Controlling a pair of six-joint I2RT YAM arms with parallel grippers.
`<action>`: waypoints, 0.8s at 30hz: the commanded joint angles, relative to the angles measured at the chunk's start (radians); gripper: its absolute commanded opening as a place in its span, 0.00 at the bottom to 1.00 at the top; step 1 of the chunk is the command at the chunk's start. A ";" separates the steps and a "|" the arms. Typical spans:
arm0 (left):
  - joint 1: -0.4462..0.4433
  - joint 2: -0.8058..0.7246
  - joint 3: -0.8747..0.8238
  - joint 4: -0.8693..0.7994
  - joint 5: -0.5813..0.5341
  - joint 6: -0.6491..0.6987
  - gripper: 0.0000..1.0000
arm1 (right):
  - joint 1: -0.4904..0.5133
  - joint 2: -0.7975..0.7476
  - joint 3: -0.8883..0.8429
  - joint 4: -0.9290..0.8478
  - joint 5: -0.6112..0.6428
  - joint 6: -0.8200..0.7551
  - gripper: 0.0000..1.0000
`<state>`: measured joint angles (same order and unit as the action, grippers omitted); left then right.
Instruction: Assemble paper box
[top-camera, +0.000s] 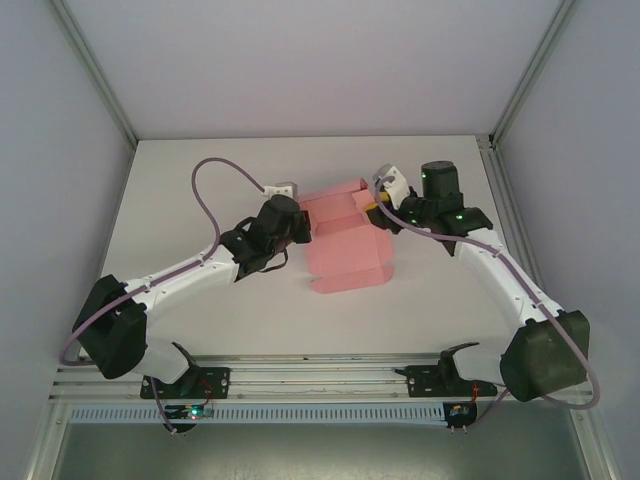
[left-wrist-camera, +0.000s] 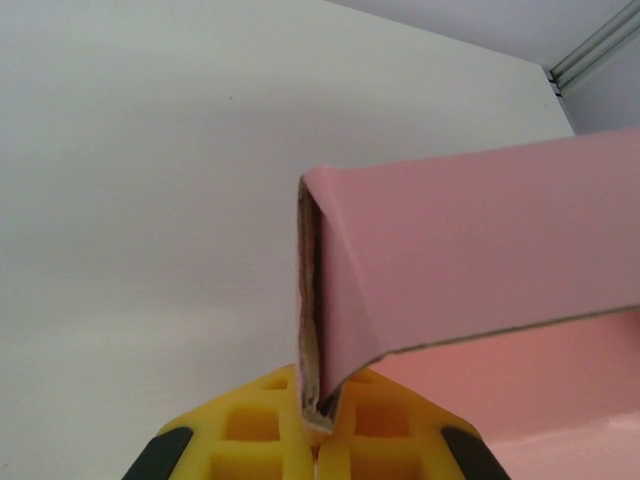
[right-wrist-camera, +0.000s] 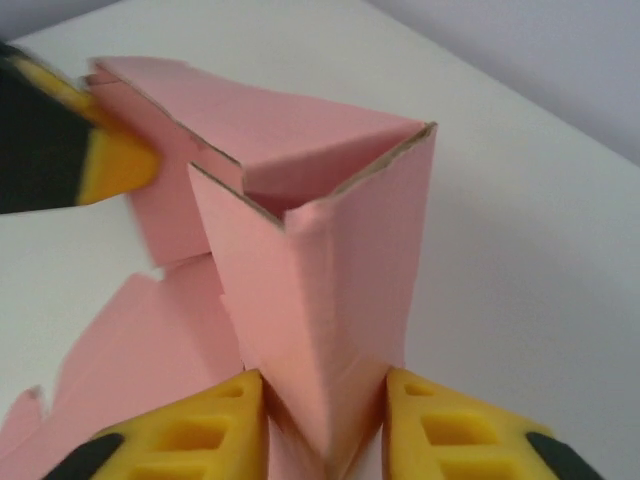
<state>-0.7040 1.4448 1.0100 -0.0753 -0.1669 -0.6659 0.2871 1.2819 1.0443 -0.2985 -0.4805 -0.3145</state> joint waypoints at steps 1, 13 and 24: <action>-0.014 0.000 0.033 -0.023 -0.023 -0.022 0.00 | 0.102 0.029 -0.015 0.184 0.449 0.192 0.23; -0.040 0.088 0.158 -0.152 -0.076 -0.144 0.00 | 0.406 0.195 -0.031 0.487 1.289 0.186 0.00; -0.043 0.083 0.179 -0.295 -0.166 -0.309 0.00 | 0.386 0.355 -0.081 1.014 1.752 -0.285 0.00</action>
<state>-0.7273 1.5387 1.1709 -0.2016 -0.2676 -0.8967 0.7223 1.5955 0.9913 0.4408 0.9558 -0.3710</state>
